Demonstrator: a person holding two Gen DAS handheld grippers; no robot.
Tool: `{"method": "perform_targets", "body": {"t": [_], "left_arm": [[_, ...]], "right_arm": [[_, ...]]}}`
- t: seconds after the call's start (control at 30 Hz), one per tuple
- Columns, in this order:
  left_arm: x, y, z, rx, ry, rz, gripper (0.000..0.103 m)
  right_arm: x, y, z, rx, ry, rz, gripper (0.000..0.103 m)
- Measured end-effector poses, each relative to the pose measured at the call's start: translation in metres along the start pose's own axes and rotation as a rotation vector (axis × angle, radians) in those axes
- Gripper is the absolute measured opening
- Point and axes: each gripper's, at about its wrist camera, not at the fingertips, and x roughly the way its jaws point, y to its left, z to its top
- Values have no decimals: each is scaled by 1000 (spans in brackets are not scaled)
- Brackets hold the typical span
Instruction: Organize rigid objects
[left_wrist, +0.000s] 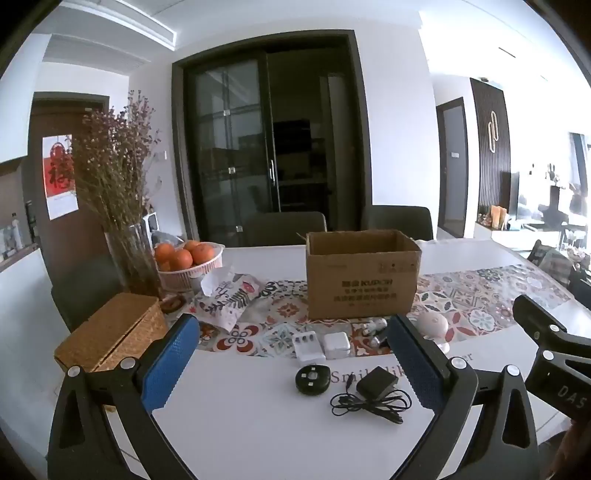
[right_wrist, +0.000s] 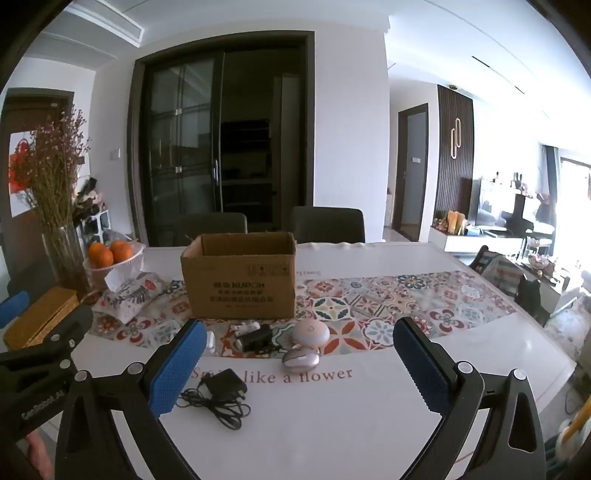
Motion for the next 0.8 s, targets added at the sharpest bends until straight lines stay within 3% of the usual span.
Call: {"method": "perform_targets", "body": {"t": [0.8], "left_arm": [[-6, 4, -2, -35, -35, 26, 103]], "right_arm": [[2, 2, -4, 5, -11, 10, 102]]}}
